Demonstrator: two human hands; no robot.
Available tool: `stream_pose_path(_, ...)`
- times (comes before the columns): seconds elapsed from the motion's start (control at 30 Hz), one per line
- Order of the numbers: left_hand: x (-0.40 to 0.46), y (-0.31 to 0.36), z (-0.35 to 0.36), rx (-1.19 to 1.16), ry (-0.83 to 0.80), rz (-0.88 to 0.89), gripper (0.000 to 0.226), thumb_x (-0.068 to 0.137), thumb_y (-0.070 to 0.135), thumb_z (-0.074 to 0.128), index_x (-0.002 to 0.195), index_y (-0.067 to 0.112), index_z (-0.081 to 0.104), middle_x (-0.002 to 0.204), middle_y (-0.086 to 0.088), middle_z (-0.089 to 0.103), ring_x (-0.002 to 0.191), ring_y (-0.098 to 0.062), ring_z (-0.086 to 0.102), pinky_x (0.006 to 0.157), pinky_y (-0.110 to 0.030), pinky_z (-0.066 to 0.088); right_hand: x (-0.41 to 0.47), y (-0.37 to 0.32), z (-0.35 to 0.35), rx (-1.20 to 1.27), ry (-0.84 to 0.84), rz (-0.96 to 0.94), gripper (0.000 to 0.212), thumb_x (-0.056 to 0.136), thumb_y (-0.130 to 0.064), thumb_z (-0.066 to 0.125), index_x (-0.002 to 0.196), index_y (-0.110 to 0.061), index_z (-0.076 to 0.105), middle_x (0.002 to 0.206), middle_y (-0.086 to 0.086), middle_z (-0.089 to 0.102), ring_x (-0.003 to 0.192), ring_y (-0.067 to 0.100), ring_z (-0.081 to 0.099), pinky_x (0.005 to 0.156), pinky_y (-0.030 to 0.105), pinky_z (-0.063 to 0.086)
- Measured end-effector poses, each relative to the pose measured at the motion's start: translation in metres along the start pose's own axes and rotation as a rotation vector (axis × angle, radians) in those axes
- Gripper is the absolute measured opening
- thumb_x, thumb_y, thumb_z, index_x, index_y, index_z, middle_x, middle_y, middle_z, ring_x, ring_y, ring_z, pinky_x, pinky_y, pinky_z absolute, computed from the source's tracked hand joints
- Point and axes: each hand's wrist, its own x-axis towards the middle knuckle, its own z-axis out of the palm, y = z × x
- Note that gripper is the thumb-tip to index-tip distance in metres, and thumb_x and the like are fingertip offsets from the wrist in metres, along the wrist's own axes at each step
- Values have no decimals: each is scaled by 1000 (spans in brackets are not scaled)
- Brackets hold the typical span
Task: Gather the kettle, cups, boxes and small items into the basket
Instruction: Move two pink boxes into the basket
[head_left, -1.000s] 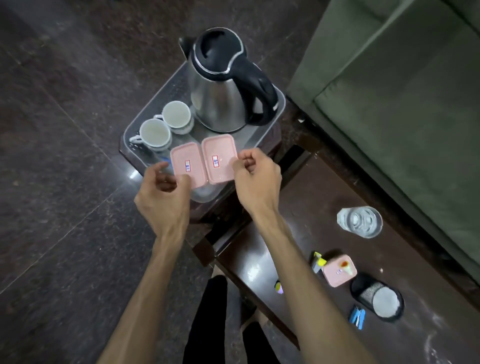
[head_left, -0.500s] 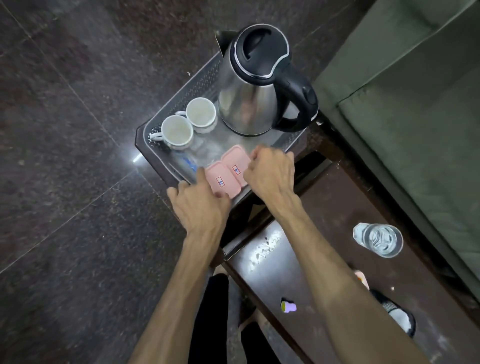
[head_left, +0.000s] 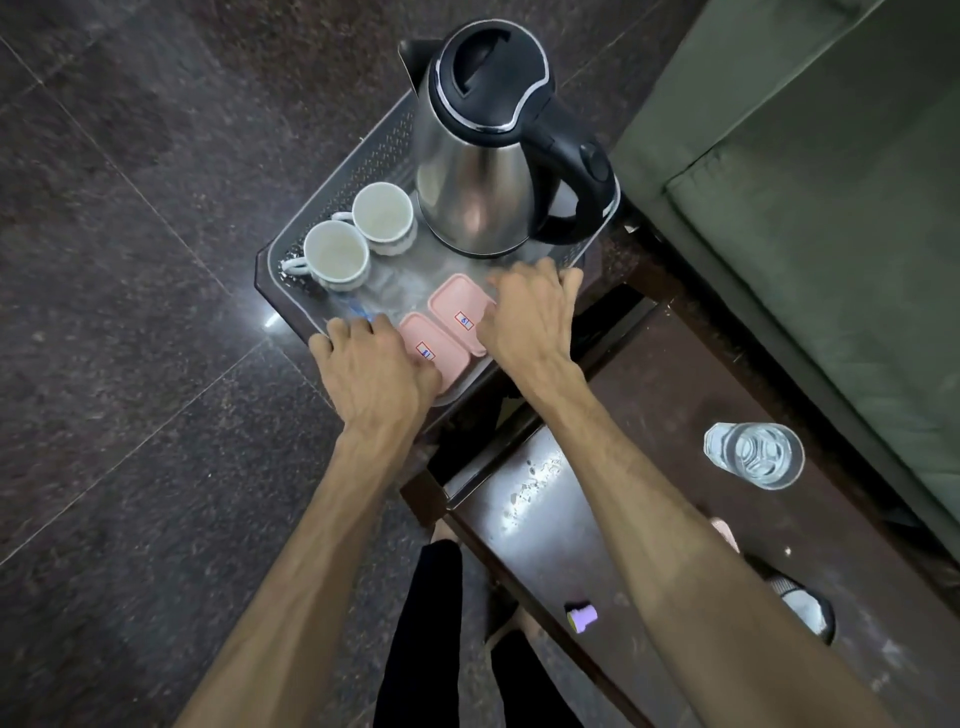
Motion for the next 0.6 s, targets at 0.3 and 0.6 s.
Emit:
stream_pose_path(0.3, -110, 9, 44, -736, 386, 62, 9, 80, 13, 63, 84, 16, 55, 74, -1, 53, 70, -26, 52, 70, -44, 44, -124, 70, 21, 692, 308, 496, 5, 82, -23, 68, 82, -22, 73, 64, -7, 69, 62, 12, 66, 67, 31, 53)
stream_pose_path(0.6, -254, 38, 152, -463, -467, 280, 19, 87, 29, 65, 103, 23, 57, 98, 1, 68, 88, -30, 69, 73, -41, 52, -312, 158, 102, 490, -5, 903, 11, 80, -28, 74, 90, -28, 76, 80, -6, 77, 84, 30, 75, 71, 26, 42)
